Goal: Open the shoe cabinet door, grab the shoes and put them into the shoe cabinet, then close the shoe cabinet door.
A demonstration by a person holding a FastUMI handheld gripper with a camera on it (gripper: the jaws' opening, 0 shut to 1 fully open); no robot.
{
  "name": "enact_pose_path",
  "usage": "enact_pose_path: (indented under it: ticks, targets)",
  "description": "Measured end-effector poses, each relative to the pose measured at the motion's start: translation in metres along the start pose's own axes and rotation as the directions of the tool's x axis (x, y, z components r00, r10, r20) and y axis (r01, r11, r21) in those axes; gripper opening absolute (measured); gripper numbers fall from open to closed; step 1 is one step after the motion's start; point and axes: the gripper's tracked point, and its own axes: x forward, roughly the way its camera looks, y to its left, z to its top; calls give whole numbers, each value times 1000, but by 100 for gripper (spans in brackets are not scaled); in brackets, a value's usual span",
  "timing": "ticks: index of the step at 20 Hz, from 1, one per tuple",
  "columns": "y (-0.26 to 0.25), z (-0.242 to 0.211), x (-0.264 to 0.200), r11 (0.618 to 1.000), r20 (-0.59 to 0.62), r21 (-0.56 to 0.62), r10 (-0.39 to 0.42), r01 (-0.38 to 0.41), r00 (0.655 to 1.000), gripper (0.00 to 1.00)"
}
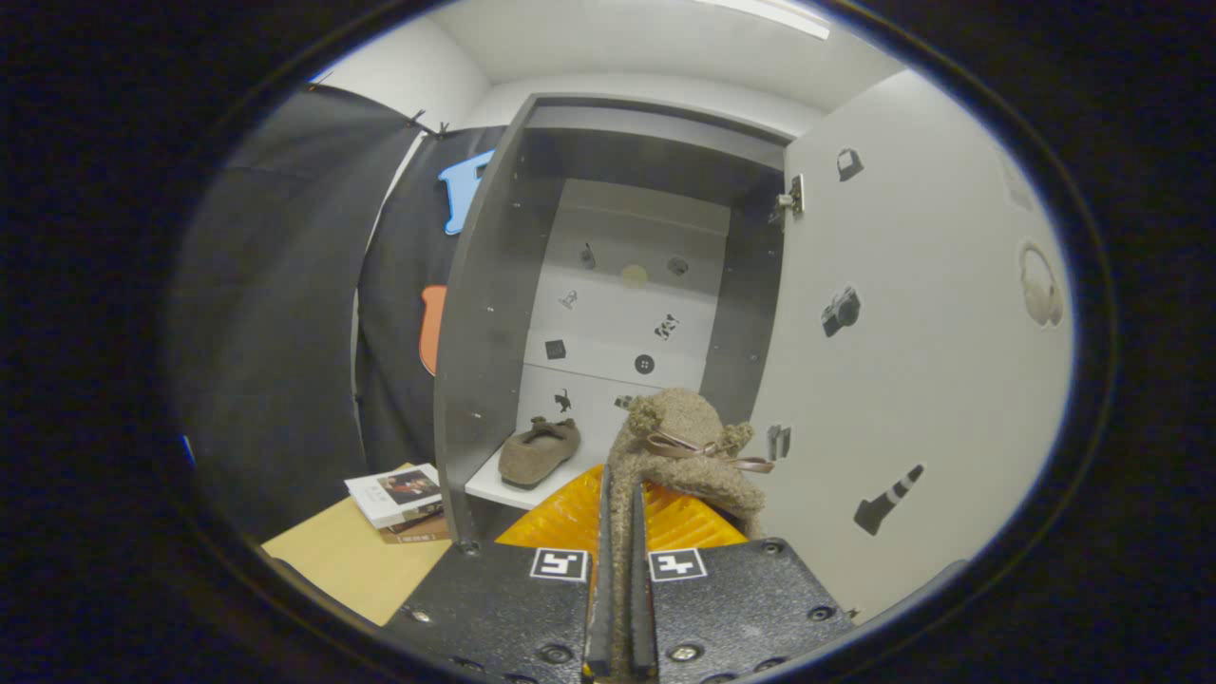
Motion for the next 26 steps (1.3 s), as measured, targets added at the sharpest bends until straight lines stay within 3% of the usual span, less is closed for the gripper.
enact_pose_path:
  ticks: [2, 9, 18, 23, 26]
  targets:
    - [0, 6, 27, 999, -19, 45, 29, -28, 999, 10]
    - [-18, 24, 112, 999, -43, -11, -49, 49, 998, 10]
    - [-27, -26, 237, 986, -163, -142, -109, 86, 981, 10]
    - [-26, -56, 281, 989, -219, -138, -82, 52, 972, 11]
    - [-36, -76, 303, 983, -248, -168, -116, 76, 962, 11]
